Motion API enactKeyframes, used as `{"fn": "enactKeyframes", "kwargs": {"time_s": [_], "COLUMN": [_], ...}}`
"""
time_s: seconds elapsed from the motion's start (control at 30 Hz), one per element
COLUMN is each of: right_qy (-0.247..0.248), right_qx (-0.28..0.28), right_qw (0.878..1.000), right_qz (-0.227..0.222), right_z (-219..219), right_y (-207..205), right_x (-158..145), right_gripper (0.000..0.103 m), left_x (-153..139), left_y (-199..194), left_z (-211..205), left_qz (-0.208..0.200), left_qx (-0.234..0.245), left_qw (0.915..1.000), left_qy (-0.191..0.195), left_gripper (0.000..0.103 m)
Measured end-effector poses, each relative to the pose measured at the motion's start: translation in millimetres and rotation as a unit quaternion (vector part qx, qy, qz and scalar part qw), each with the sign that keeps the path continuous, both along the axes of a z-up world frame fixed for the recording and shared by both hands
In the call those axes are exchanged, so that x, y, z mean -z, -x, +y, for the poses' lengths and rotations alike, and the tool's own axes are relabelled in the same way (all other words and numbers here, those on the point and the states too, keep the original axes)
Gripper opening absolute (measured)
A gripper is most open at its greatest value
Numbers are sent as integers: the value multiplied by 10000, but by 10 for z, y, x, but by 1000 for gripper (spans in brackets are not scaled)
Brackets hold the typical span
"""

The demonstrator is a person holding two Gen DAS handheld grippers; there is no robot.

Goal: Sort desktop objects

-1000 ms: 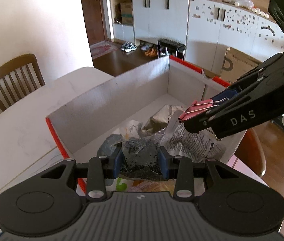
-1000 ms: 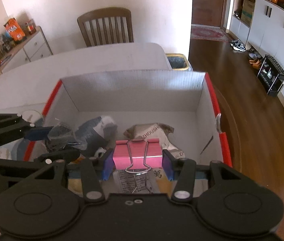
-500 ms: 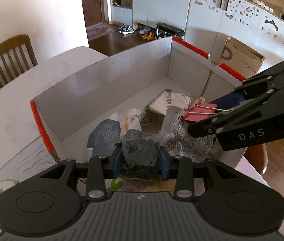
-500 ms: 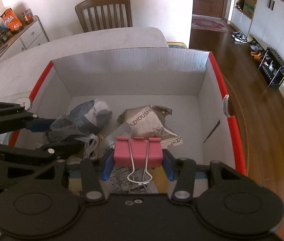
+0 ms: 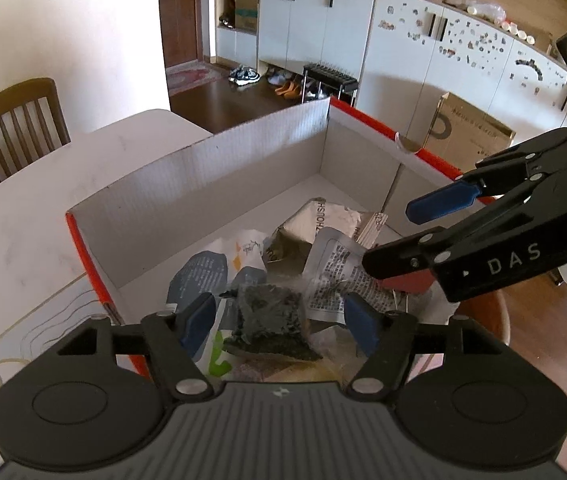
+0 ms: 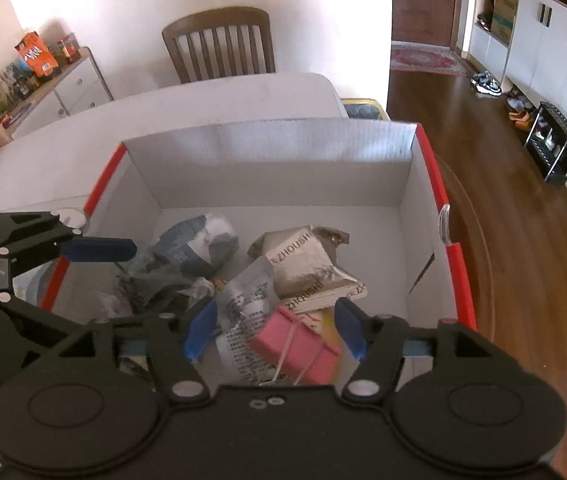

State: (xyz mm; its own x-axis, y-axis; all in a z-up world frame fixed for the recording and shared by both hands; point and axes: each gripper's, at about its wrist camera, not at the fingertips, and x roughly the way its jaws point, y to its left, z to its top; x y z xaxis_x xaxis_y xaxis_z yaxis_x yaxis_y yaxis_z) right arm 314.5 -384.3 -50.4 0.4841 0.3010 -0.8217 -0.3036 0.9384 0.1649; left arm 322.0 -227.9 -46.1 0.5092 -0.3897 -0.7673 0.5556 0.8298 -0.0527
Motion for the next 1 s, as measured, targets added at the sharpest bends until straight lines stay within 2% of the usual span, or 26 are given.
{"fn": "enactKeyframes", "kwargs": {"time_s": [0.3, 0.43, 0.73, 0.83, 0.93, 1.0], "right_qy": [-129, -189, -260, -270, -309, -317], "right_qx": [-17, -14, -24, 0, 25, 42], "right_qw": [9996, 9991, 9971, 9959, 9948, 9941], "right_qz": [-231, -374, -712, -859, -966, -1040], "right_z": [0, -7, 90, 127, 167, 199], "right_y": [143, 241, 516, 612, 717, 787], "right_x": [-214, -311, -464, -513, -545, -558], "right_gripper": [66, 66, 66, 75, 75, 76], "left_x": [-207, -326, -513, -539, -568, -586], "left_y": [147, 248, 473, 545, 619, 674], "left_z": [204, 326, 522, 580, 642, 673], "left_qz": [-212, -464, -667, -683, -710, -754], "left_qx": [-245, -448, -487, -486, -495, -478], "left_qw": [9992, 9973, 9957, 9955, 9949, 9946], "left_qy": [242, 339, 414, 450, 511, 520], "left_gripper": [70, 70, 70, 70, 70, 76]}}
